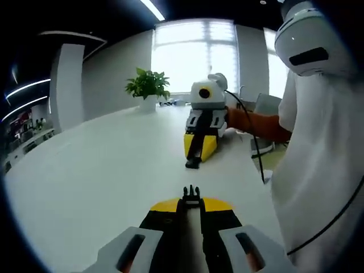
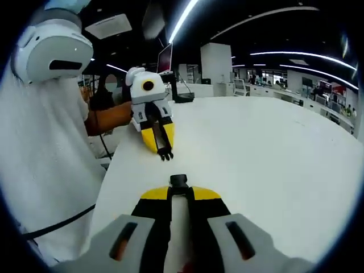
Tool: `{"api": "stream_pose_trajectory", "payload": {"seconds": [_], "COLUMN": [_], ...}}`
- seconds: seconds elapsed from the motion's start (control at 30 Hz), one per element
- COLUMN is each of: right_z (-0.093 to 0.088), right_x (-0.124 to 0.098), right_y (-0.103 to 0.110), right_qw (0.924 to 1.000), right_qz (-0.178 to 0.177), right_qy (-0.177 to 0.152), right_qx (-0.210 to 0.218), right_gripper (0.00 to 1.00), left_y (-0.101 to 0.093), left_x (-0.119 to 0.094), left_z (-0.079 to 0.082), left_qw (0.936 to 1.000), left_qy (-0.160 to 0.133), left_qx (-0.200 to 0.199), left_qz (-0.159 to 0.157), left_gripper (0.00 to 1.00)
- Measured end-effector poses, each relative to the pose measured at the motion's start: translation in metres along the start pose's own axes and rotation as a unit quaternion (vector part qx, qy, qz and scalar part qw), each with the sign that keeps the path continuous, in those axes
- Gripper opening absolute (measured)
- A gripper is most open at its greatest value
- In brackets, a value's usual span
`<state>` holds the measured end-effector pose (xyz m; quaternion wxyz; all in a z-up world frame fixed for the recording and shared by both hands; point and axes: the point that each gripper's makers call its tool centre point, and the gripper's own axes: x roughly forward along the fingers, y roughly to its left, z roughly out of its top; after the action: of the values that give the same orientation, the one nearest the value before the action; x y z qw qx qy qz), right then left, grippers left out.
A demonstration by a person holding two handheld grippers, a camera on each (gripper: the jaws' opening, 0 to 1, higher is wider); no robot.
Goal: Snap the two parts of the plastic buckle together until the buckle closes and remains connected.
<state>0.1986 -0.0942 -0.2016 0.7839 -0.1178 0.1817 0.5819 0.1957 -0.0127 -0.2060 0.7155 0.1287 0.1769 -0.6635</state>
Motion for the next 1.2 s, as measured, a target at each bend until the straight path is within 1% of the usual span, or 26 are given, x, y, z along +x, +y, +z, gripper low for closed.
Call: {"api": "stream_pose_trajectory", "payload": {"seconds": [0.03,0.13,0.4,0.6,0.77,1.2], "right_z": [0.0,0.0,0.001,0.002,0.003,0.007], "right_x": [0.0,0.001,0.003,0.005,0.011,0.022], "right_y": [0.001,0.003,0.006,0.008,0.008,0.008], "right_qw": [1.0,1.0,0.9998,0.9996,0.9995,0.9992], "right_qz": [0.002,0.007,0.015,0.021,0.021,0.021], "right_qy": [0.0,0.0,0.0,0.0,0.001,0.001], "right_qx": [-0.002,-0.005,-0.012,-0.017,-0.025,-0.033], "right_gripper": [0.12,0.12,0.12,0.12,0.12,0.12], "left_y": [-0.002,-0.002,-0.001,-0.001,-0.002,0.001], "left_x": [0.0,0.002,0.005,0.008,0.01,0.012], "left_z": [0.0,0.001,0.002,0.003,0.004,0.006], "left_qw": [1.0,0.9999,0.9998,0.9997,0.9994,0.999], "left_qy": [-0.002,-0.006,-0.01,-0.004,0.001,-0.003], "left_qx": [0.002,-0.001,0.002,0.002,0.01,0.019], "left_qz": [-0.006,-0.011,-0.019,-0.026,-0.032,-0.039], "left_gripper": [0.11,0.11,0.11,0.11,0.11,0.11]}}
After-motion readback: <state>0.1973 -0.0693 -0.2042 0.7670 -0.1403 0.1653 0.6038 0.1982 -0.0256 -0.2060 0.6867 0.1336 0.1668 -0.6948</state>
